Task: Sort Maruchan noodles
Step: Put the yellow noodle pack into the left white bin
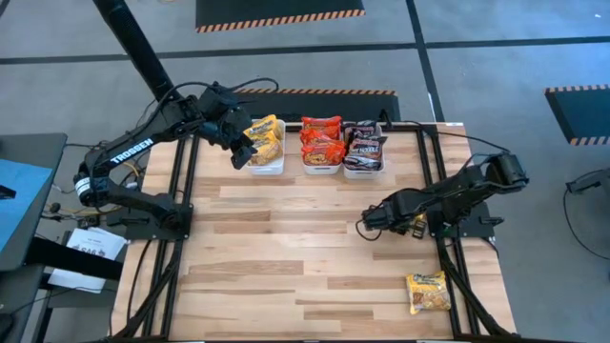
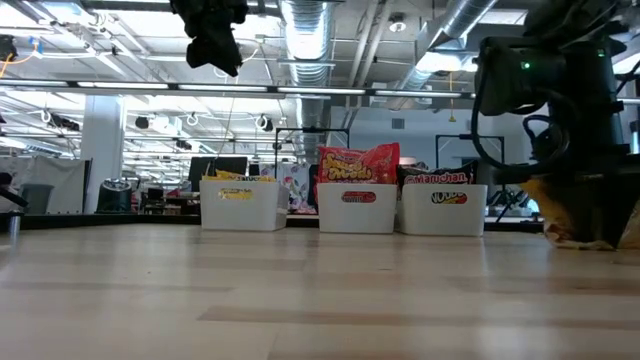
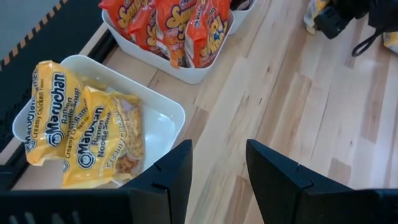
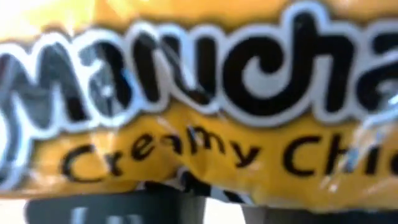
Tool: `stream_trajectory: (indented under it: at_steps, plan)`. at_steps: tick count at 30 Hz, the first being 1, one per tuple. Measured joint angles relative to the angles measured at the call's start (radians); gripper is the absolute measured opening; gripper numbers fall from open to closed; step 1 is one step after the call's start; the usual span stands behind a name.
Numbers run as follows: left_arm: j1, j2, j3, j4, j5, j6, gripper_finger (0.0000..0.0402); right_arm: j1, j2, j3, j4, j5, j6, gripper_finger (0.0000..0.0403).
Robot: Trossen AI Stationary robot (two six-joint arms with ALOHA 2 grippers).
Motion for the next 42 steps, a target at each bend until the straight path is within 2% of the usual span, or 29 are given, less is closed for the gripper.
stream_trajectory:
  at_steps: [4,6,10,20,25,32,37,42]
  plan:
    - [0.0,0.0,0.0,-0.001,0.001,0.01,0.0137,0.004,-0.001,-0.002,-0.006,-0.003,-0.03,0.0033]
    - [0.0,0.0,0.0,-0.001,0.001,0.01,0.0137,0.005,0.002,-0.002,0.007,-0.003,-0.048,0.0012]
    - [0.0,0.0,0.0,-0.001,0.0,0.013,0.0137,0.013,0.003,0.015,0.072,-0.002,-0.066,0.001]
    - [0.0,0.0,0.0,-0.003,-0.001,0.034,0.0137,0.026,0.038,0.206,0.306,0.051,-0.283,0.0003]
    - [0.0,0.0,0.0,-0.008,-0.002,0.044,0.0137,0.007,0.136,0.329,0.378,0.071,-0.419,0.0002]
    - [0.0,0.0,0.0,-0.026,-0.003,0.044,0.0137,-0.045,0.346,0.55,0.474,-0.028,-0.682,0.0001]
    - [0.003,0.0,0.0,-0.041,-0.03,0.052,0.0137,-0.088,0.468,0.749,0.473,-0.087,-0.922,0.0001]
    - [0.019,-0.009,0.0,-0.066,-0.033,0.055,0.0137,-0.143,0.519,0.914,0.371,-0.1,-1.139,0.0]
